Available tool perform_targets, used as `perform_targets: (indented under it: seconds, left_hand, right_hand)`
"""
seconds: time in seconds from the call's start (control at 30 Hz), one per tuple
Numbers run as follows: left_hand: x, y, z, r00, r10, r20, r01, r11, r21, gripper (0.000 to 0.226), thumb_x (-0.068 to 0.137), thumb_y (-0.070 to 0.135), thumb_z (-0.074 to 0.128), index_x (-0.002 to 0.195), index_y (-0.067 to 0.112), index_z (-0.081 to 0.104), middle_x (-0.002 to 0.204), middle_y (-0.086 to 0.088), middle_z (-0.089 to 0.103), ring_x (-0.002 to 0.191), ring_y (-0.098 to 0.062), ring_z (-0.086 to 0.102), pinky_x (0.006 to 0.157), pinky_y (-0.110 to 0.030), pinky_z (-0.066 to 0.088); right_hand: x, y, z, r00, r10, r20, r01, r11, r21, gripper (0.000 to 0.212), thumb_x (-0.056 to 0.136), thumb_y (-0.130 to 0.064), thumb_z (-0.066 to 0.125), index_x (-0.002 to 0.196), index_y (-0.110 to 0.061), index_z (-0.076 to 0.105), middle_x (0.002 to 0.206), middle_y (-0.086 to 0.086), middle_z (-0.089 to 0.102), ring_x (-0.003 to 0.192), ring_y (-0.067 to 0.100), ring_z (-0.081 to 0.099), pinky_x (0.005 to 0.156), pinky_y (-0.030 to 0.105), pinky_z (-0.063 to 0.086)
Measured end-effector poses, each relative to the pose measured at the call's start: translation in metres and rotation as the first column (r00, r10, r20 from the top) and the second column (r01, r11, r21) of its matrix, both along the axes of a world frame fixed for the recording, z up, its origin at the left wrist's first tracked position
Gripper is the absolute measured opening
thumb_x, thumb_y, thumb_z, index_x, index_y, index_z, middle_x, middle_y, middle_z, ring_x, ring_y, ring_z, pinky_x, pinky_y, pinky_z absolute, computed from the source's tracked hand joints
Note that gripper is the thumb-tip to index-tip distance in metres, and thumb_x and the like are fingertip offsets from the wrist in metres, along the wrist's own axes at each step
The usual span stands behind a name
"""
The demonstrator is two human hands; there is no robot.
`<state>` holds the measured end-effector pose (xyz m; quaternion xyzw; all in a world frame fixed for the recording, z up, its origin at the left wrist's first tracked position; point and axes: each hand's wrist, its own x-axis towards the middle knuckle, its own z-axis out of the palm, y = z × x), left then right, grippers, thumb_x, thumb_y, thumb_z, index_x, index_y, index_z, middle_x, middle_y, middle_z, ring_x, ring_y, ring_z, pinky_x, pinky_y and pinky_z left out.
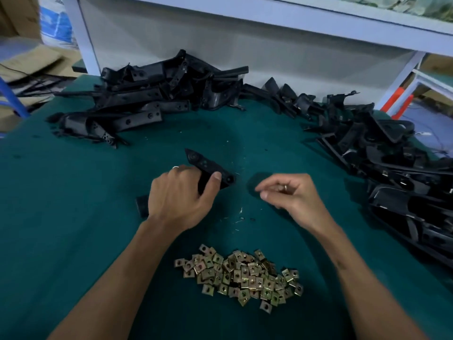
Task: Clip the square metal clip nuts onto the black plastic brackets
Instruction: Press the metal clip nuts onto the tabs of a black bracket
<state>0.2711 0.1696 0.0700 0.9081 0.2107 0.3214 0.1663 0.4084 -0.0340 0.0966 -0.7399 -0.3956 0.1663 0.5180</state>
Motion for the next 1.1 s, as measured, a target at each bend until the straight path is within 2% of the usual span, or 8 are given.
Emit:
perform_targets:
  seconds: [0.13, 0.23, 0.33, 0.63, 0.77, 0.83, 0.93, 1.1]
  left_hand:
    - [0.005, -0.008, -0.001, 0.999, -0.036, 0.019, 0.037, 0.999, -0.033, 0.052, 0.093, 0.058, 0.036, 0.056, 0.022, 0.029, 0.052, 0.009, 0.037, 0.044, -0.012, 0.035, 0.046, -0.026, 0.022]
    - [0.005, -0.017, 0.000, 0.989, -0.137, 0.051, 0.133, 0.988, 0.075, 0.047, 0.095, 0.053, 0.039, 0.061, 0.021, 0.037, 0.057, 0.008, 0.039, 0.046, -0.014, 0.032, 0.048, -0.025, 0.018]
    - [0.007, -0.024, -0.001, 0.975, -0.224, -0.003, 0.221, 0.962, 0.158, 0.046, 0.095, 0.052, 0.039, 0.068, 0.017, 0.053, 0.059, 0.004, 0.049, 0.045, -0.020, 0.041, 0.048, -0.025, 0.021]
    - [0.015, -0.025, -0.003, 0.982, -0.175, -0.074, 0.185, 0.969, 0.165, 0.042, 0.101, 0.048, 0.031, 0.070, 0.022, 0.037, 0.061, 0.002, 0.051, 0.047, -0.026, 0.049, 0.046, -0.027, 0.028]
    - [0.019, -0.021, -0.006, 0.986, -0.138, -0.090, 0.152, 0.973, 0.173, 0.044, 0.103, 0.044, 0.027, 0.065, 0.022, 0.030, 0.061, 0.007, 0.034, 0.048, -0.021, 0.031, 0.047, -0.028, 0.021]
    - [0.019, -0.019, -0.005, 0.984, -0.138, -0.109, 0.155, 0.974, 0.167, 0.046, 0.103, 0.045, 0.025, 0.064, 0.021, 0.031, 0.061, 0.005, 0.036, 0.049, -0.021, 0.030, 0.048, -0.028, 0.021]
    - [0.020, -0.015, -0.005, 0.981, -0.138, -0.138, 0.159, 0.975, 0.153, 0.048, 0.102, 0.048, 0.023, 0.063, 0.021, 0.032, 0.061, 0.004, 0.038, 0.050, -0.022, 0.032, 0.048, -0.029, 0.023]
    - [0.022, -0.010, -0.003, 0.984, -0.125, -0.130, 0.144, 0.979, 0.146, 0.046, 0.101, 0.049, 0.026, 0.064, 0.022, 0.032, 0.063, 0.004, 0.041, 0.052, -0.021, 0.033, 0.047, -0.028, 0.023]
  right_hand:
    - [-0.013, -0.032, -0.010, 0.987, 0.155, -0.040, -0.160, 0.961, -0.224, 0.021, 0.085, -0.009, 0.079, 0.100, -0.024, 0.079, 0.088, 0.003, 0.060, 0.077, 0.028, 0.054, 0.068, 0.042, 0.045]
    - [-0.029, -0.052, -0.012, 0.973, 0.230, -0.011, -0.220, 0.915, -0.337, 0.026, 0.084, -0.024, 0.080, 0.104, -0.039, 0.076, 0.101, -0.007, 0.058, 0.077, 0.012, 0.052, 0.065, 0.029, 0.044]
    - [-0.041, -0.061, -0.011, 0.966, 0.254, 0.050, -0.210, 0.883, -0.420, 0.030, 0.087, -0.028, 0.079, 0.108, -0.049, 0.074, 0.112, -0.014, 0.056, 0.088, 0.013, 0.056, 0.072, 0.025, 0.044]
    - [-0.046, -0.055, -0.008, 0.959, 0.280, 0.037, -0.251, 0.905, -0.345, 0.017, 0.089, -0.013, 0.078, 0.087, -0.028, 0.071, 0.098, -0.007, 0.064, 0.069, 0.016, 0.049, 0.062, 0.024, 0.041]
    - [-0.041, -0.055, -0.009, 0.959, 0.252, -0.130, -0.275, 0.938, -0.210, 0.015, 0.091, -0.009, 0.073, 0.090, -0.024, 0.071, 0.098, 0.001, 0.073, 0.084, 0.017, 0.067, 0.074, 0.024, 0.051]
    - [-0.032, -0.049, -0.010, 0.942, 0.200, -0.270, -0.219, 0.975, -0.039, 0.010, 0.090, -0.007, 0.070, 0.091, -0.017, 0.070, 0.094, 0.011, 0.075, 0.082, 0.020, 0.070, 0.067, 0.021, 0.051]
    - [-0.017, -0.028, -0.014, 0.860, 0.145, -0.490, -0.047, 0.977, 0.206, 0.007, 0.087, -0.006, 0.070, 0.091, -0.011, 0.069, 0.085, 0.018, 0.072, 0.072, 0.023, 0.065, 0.061, 0.025, 0.050]
    - [0.001, 0.027, -0.020, 0.753, 0.018, -0.658, 0.328, 0.856, 0.399, 0.017, 0.085, 0.001, 0.068, 0.101, -0.001, 0.071, 0.083, 0.016, 0.073, 0.079, 0.023, 0.071, 0.074, 0.026, 0.058]
